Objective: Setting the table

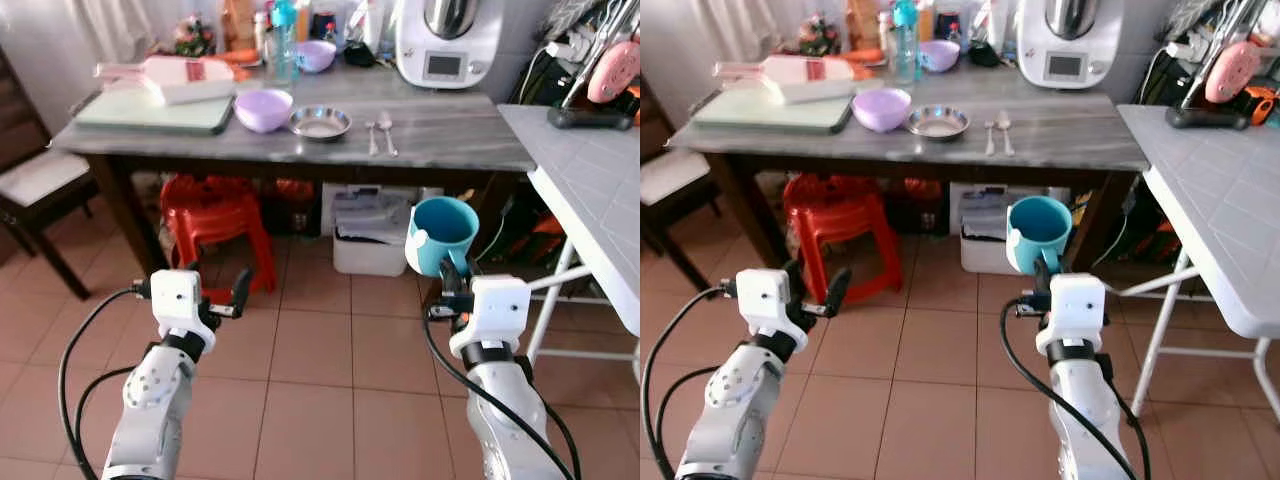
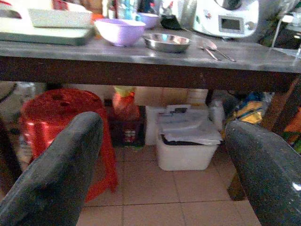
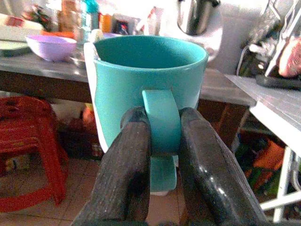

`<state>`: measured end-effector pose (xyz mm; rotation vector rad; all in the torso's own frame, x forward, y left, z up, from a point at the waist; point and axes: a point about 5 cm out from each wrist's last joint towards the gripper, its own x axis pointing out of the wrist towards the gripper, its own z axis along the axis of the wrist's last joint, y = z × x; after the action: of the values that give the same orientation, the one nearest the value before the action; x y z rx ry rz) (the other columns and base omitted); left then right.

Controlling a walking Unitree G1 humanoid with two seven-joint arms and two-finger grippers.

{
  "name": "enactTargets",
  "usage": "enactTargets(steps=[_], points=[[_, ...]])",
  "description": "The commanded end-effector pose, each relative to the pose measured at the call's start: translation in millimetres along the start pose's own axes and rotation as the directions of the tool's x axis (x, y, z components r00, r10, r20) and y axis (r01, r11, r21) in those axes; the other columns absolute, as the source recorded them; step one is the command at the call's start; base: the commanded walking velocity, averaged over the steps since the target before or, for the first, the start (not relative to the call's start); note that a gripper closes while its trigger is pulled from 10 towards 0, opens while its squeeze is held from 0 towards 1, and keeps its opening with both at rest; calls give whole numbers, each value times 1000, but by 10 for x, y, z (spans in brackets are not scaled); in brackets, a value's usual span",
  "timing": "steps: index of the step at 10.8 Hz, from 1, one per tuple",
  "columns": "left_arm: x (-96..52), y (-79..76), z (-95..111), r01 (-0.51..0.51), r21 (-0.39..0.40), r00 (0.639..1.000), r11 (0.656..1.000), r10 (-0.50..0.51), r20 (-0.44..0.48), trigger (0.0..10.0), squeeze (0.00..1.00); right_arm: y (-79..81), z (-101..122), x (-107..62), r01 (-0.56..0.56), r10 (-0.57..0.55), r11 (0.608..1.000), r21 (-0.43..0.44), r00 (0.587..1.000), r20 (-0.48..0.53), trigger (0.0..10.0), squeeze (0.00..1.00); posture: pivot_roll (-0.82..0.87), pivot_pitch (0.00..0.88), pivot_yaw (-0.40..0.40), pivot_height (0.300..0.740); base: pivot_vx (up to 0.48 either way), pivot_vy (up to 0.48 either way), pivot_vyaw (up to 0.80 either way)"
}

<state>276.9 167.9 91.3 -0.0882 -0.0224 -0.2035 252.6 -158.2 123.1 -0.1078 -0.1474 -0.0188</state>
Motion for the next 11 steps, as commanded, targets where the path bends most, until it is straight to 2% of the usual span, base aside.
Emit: enactTargets(steps=[1,5,11], points=[[28,-37,44,22,-4,1000,1000,-22,9,10000,0,-38,10,22,21,-21,1000,-3,1000,8,10000,0,61,21,-4,740,330,0,0],[15,-24,30,6,-6,1000,1000,-6,12,10000,0,-52,10,14,34,-33,999,-5,999,9,10000,0,59,23,-6,740,330,0,0],[52,-122,63,36,-33,999,999,-35,27,10000,0,-56,23,42,32,-32,999,-9,999,17,10000,0,56,22,-10,740,376,0,0]])
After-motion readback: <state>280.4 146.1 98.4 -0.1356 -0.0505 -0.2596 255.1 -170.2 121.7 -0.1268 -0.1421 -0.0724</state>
